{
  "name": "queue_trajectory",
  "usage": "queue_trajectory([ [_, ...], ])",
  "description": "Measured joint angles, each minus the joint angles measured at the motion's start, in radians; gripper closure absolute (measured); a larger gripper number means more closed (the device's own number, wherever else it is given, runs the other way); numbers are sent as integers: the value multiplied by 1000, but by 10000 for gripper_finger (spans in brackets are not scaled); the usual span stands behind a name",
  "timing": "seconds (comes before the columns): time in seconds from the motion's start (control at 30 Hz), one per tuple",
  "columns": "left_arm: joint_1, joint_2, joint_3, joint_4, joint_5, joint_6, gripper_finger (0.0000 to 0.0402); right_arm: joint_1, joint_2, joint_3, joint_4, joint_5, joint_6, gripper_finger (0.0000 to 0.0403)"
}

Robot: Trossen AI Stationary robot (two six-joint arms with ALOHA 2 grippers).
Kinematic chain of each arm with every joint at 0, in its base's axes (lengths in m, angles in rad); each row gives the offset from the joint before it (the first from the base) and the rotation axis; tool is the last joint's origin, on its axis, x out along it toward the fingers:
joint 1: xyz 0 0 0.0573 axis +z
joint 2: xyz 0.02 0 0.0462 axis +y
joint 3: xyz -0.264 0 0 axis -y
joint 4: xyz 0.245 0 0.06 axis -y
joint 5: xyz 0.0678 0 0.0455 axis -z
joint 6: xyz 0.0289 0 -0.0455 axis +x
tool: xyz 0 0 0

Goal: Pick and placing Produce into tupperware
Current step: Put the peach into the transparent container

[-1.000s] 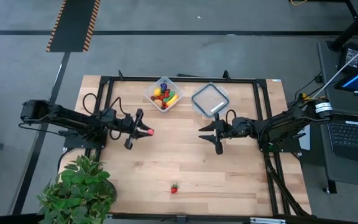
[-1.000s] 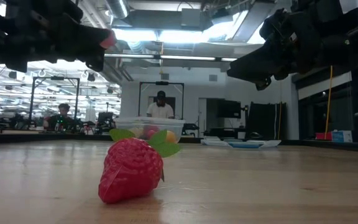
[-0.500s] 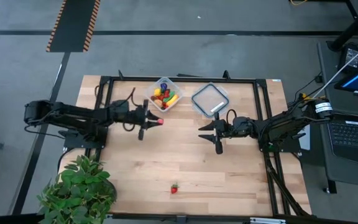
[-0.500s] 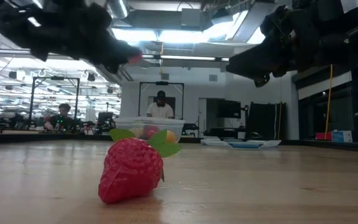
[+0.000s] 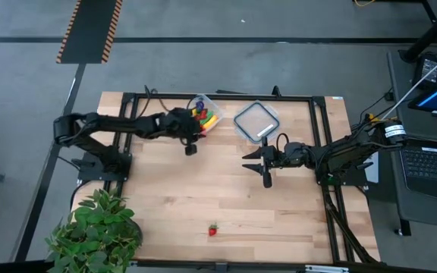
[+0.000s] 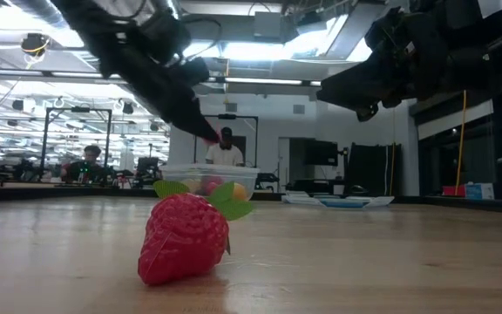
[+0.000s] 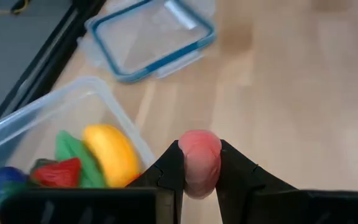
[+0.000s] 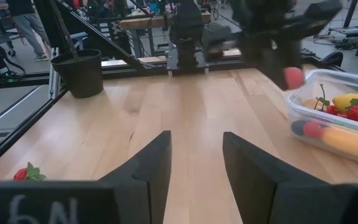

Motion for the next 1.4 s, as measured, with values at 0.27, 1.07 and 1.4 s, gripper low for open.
queue_trajectory([
  [0.27,56,117,136,-70,-77,58,344,0,0,0,0,0,0,257],
  [1.07,235,350,334,-91,-36,61,344,0,0,0,0,0,0,257],
  [1.4,283,396,362,-133,-68,63,344,0,0,0,0,0,0,257],
])
